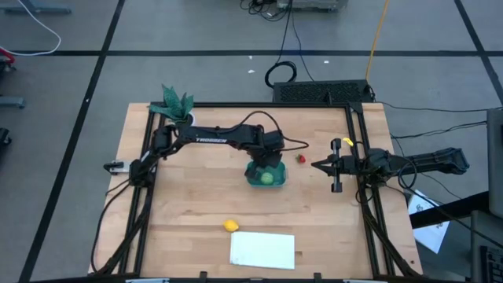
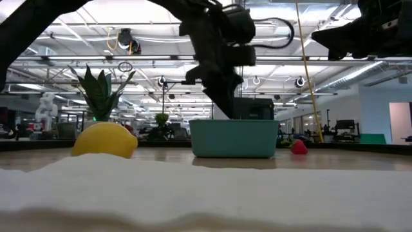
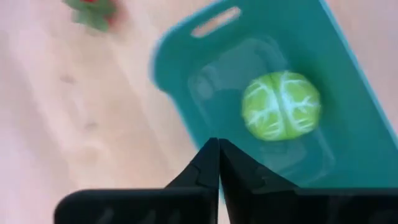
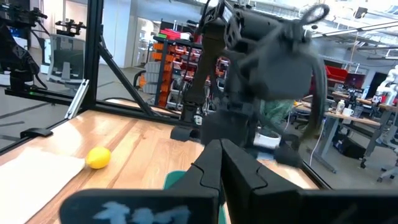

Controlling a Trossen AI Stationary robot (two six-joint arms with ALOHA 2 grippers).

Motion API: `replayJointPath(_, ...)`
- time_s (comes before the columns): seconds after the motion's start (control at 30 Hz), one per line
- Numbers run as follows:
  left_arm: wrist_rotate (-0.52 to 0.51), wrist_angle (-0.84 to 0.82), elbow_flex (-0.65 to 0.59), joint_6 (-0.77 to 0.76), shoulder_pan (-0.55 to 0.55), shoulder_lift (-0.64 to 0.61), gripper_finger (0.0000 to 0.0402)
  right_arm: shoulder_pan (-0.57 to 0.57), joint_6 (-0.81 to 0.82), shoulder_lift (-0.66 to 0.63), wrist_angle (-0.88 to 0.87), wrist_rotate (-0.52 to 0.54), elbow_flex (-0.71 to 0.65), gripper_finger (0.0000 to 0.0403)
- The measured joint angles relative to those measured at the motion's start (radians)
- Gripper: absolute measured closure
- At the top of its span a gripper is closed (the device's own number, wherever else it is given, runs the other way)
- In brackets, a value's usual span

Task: Pick and placing Produce into tupperware
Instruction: Put the red strawberry into the blue bin

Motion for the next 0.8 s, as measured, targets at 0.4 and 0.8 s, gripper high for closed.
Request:
replayJointPath(0.4, -0.113, 0.001, -0.020, -0.030, -0.069, -0.262, 0.0400, 0.000, 0.011, 0.001, 0.001, 0.000, 0.001, 0.0403)
replayJointPath(0.8, -0.147, 0.221, -0.309, -0.163, -0.076, -0.650, 0.0401, 0.000, 0.011, 0.004, 0.001, 0.000, 0.000, 0.0403)
